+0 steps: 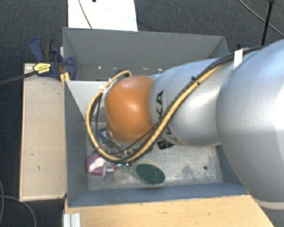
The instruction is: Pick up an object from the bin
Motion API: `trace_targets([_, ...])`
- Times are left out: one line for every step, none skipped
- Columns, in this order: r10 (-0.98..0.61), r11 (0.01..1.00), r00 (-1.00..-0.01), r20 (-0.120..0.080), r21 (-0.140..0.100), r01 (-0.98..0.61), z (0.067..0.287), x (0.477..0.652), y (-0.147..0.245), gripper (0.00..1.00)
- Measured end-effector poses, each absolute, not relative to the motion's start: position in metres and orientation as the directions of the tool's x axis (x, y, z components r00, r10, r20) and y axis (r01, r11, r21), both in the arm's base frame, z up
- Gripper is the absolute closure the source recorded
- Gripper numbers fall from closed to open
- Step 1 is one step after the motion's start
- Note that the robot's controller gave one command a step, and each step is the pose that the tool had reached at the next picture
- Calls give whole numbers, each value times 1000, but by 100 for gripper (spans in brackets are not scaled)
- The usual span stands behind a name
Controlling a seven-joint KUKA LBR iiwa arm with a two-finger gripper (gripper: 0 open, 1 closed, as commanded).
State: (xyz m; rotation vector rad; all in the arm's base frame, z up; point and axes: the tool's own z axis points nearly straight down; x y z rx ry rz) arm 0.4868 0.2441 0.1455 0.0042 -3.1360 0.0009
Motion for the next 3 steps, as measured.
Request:
trace_targets([-141,990,-990,-7,0,-141,176,542,205,0])
trace_targets([-187,982,-982,-2,1,-187,77,480,192,0])
trace_targets([-179,984,-984,-6,2,-179,81,482,193,100])
